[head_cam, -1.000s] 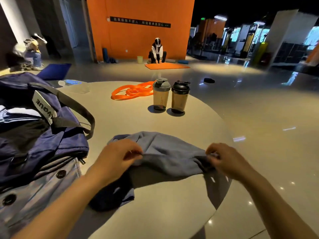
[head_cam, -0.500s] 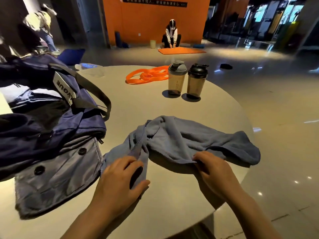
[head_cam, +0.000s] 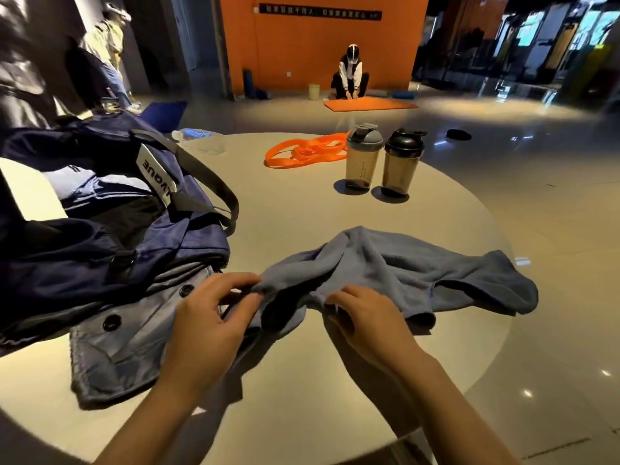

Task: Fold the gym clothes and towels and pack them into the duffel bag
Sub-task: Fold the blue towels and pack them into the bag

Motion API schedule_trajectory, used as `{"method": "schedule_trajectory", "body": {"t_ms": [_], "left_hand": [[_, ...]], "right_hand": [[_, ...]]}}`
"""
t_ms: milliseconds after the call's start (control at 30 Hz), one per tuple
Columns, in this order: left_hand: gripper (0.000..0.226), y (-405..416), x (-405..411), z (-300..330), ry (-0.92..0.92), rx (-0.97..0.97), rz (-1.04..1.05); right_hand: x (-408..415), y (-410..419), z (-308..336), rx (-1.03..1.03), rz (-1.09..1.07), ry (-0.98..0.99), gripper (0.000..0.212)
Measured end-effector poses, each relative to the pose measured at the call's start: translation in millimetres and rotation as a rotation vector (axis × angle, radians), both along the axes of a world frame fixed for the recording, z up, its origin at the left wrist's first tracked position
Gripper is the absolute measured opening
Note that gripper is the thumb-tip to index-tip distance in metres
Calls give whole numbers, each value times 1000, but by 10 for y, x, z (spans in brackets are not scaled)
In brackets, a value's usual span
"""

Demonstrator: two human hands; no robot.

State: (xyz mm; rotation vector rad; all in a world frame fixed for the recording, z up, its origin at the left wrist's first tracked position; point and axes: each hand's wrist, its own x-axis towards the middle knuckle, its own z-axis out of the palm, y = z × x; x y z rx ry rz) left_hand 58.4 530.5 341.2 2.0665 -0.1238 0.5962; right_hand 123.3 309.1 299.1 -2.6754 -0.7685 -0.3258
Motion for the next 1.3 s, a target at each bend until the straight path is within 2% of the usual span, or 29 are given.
{"method": "schedule_trajectory", "body": {"t_ms": [67, 133, 200, 233, 333, 367, 400, 467, 533, 600, 667, 733, 767, 867, 967, 1100, 1167, 1200, 1300], "left_hand": [[19, 168, 100, 128, -24, -2, 45], [19, 323, 283, 259, -39, -10, 81], [17, 444, 582, 343, -58, 42, 130], [18, 483, 763, 359, -35, 104, 160], [27, 444, 1122, 246, 129, 436, 223], [30, 384, 1135, 154, 135, 507, 202], [32, 310, 1082, 61, 126, 531, 146], [34, 158, 792, -71, 115, 498, -61], [42, 82, 454, -213, 142, 521, -265], [36, 61, 207, -374, 99, 668, -318], [28, 46, 95, -515, 37, 741, -288], [22, 41, 92, -587, -17, 701, -262], [19, 41, 113, -585, -36, 679, -244], [16, 82, 209, -452, -34, 518, -134], [15, 145, 271, -206, -29, 279, -15], [24, 368, 219, 53, 33, -25, 11], [21, 527, 168, 137, 8, -82, 45], [19, 604, 141, 174, -7, -91, 72], [24, 813, 60, 324, -79, -109, 166]], "right_hand": [[24, -42, -46, 108, -24, -12, 4], [0, -221, -100, 187, 12, 12, 19], [-56, -433, -86, 142, 0, 58, 17], [-80, -539, -103, 103, -32, 67, 5], [-218, -687, -106, 68, -130, 128, 67], [-266, -687, -89, 45, -138, 152, 67], [-306, -671, -67, 36, -132, 171, 57], [-344, -651, -79, 35, -128, 158, 45], [-351, -646, -108, 28, -151, 152, 42], [-341, -611, -136, 44, -160, 147, 56], [-317, -576, -191, 81, -187, 136, 89], [-308, -499, -196, 82, -197, 78, 97], [-323, -442, -169, 71, -191, 75, 90], [-389, -297, -142, 21, -154, 113, 48], [-465, -86, -127, 6, -140, 19, 41], [-558, 272, -160, 15, -2, 5, 39], [-599, 420, -177, -10, 93, -22, 21], [-616, 469, -157, -6, 144, -42, 19], [-625, 581, 46, 86, 210, 16, 41]]}}
